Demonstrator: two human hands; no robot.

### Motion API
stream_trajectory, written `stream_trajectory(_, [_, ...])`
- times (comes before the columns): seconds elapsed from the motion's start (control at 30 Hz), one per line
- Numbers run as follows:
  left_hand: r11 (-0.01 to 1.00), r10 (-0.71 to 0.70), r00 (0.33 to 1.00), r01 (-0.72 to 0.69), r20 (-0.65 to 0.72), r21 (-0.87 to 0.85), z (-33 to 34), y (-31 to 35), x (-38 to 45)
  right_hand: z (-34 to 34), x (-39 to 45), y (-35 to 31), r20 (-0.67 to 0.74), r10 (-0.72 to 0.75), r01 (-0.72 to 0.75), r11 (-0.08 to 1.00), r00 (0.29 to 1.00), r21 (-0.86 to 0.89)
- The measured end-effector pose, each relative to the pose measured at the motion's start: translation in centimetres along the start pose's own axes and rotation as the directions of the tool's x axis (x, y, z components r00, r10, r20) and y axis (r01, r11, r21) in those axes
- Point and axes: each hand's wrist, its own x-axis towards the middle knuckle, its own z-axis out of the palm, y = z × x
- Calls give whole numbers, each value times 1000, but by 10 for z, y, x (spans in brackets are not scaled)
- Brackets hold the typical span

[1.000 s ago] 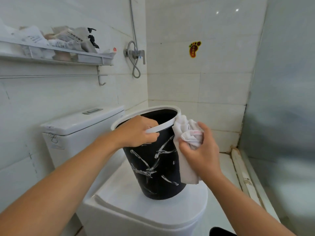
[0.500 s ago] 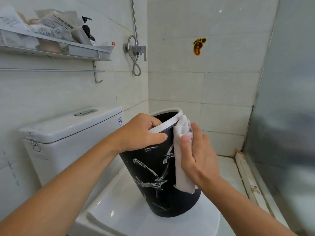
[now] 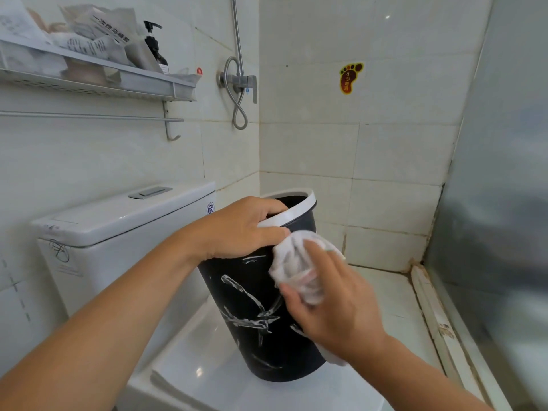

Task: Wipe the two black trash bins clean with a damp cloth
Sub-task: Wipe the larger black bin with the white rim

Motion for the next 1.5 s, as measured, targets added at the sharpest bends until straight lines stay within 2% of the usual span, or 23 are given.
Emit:
stream_trajectory(0.07, [999,10,1000,-10,0,-36,-2,-3,-3,0,-4,1,5,-119,119,992,993,-49])
stream_trajectory(0.13, [997,26,999,-28,-36,-71,-5,-8,-5,-2,7,3,15,-89,90,994,996,-65])
stream_trajectory(0.2, [992,18,995,-29,-93,-122,-7,-13,-7,-7,24,1,-4,91,-91,995,996,-50])
stream_trajectory(0.27, [991,-5,992,-12,-123,-132,-9,-17,-7,-9,38,2,9,320,-320,947,947,20])
stream_trajectory(0.3, [992,-10,992,-6,-130,-126,-10,-19,-7,-9,40,1,18,372,-373,926,928,55])
stream_trajectory(0.33, [992,-11,990,-7,-139,-125,-10,-19,-6,-10,40,-3,14,356,-356,933,935,59])
stream_trajectory(0.37, [992,-6,989,-13,-151,-126,-11,-19,-6,-10,36,-8,2,273,-273,962,962,28])
stream_trajectory(0.43, [992,0,986,-21,-169,-123,-12,-20,-5,-6,22,-17,33,9,-8,999,999,-34])
stream_trajectory(0.5, [991,-16,985,-6,-170,-131,-14,-22,-6,-2,11,-22,101,-168,176,982,981,-70])
stream_trajectory(0.53, [990,-23,985,-1,-170,-140,-14,-24,-7,-2,13,-21,101,-177,186,979,979,-89])
stream_trajectory(0.57, [989,-25,985,0,-171,-148,-15,-26,-7,-4,20,-19,76,-136,144,984,988,-107])
stream_trajectory(0.63, [987,-24,984,-5,-175,-163,-15,-26,-8,-9,35,-15,8,45,-44,995,999,-95])
stream_trajectory(0.7, [988,-29,981,-2,-190,-156,-13,-23,-7,-11,45,-11,13,274,-274,962,962,3])
stream_trajectory(0.77, [991,-29,981,3,-194,-131,-11,-20,-5,-9,44,-12,2,361,-361,932,933,44])
stream_trajectory(0.87, [988,-17,986,-8,-168,-151,-10,-18,-3,-9,31,-18,-2,269,-268,961,963,-60])
stream_trajectory(0.97, [988,-9,991,-12,-136,-152,-7,-14,-3,-11,24,-18,69,286,-280,956,956,-93])
stream_trajectory(1.1, [988,12,994,-28,-107,-153,-4,-4,-3,-14,19,-26,54,218,-203,959,975,-200])
stream_trajectory(1.23, [992,16,998,-22,-53,-126,-8,-7,-5,-21,19,-21,55,81,-69,978,995,-197])
stream_trajectory(1.33, [996,42,998,-45,-43,-78,-9,-10,-7,-29,29,-16,31,57,-50,980,998,-192])
stream_trajectory(1.4, [998,19,999,-22,-47,-64,-9,-13,-5,-34,37,-15,34,22,-15,979,999,-203])
stream_trajectory(1.5, [999,-29,999,29,-32,16,-9,-16,-2,-39,42,-19,62,-104,116,966,993,-229])
